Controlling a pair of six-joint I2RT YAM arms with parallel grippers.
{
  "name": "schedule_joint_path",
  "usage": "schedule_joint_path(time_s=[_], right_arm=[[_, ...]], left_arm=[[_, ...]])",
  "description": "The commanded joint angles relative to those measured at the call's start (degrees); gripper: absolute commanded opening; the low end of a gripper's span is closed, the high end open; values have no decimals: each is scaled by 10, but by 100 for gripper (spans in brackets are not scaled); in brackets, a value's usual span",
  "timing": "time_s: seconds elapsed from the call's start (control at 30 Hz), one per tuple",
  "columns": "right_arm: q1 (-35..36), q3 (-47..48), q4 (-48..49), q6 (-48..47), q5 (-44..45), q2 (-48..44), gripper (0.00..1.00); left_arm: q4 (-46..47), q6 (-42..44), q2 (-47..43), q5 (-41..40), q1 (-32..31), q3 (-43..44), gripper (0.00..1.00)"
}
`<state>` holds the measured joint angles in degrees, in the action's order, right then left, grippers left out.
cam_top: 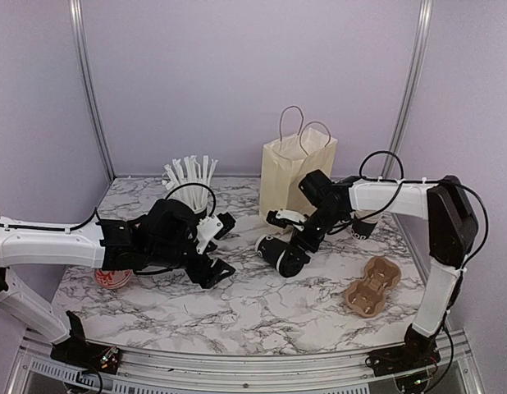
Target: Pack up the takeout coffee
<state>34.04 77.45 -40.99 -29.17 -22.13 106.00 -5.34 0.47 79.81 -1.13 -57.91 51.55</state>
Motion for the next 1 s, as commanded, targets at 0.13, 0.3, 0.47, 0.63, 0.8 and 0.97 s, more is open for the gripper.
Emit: schedule_joint_path(time_s=[0.13, 0.3, 0.47, 0.63, 0.8, 0.97], right_arm=[[7, 25, -17, 17, -34, 28, 99], [17, 27, -13, 17, -31, 46, 99], [28, 28, -8, 17, -28, 58, 95], [39, 27, -24, -1, -55, 43, 83], [40, 24, -49, -16, -113, 17, 78], [41, 33, -88, -18, -173, 9, 78]], left_arm=[[30, 12, -14, 42, -5, -29, 85], [32, 17, -15, 52, -6, -27, 85], [33, 20, -16, 51, -9, -29, 85], [34, 64, -16, 46, -22, -39, 85], [68, 171, -22, -25, -56, -56, 85], [108, 261, 2, -115, -76, -55, 87]])
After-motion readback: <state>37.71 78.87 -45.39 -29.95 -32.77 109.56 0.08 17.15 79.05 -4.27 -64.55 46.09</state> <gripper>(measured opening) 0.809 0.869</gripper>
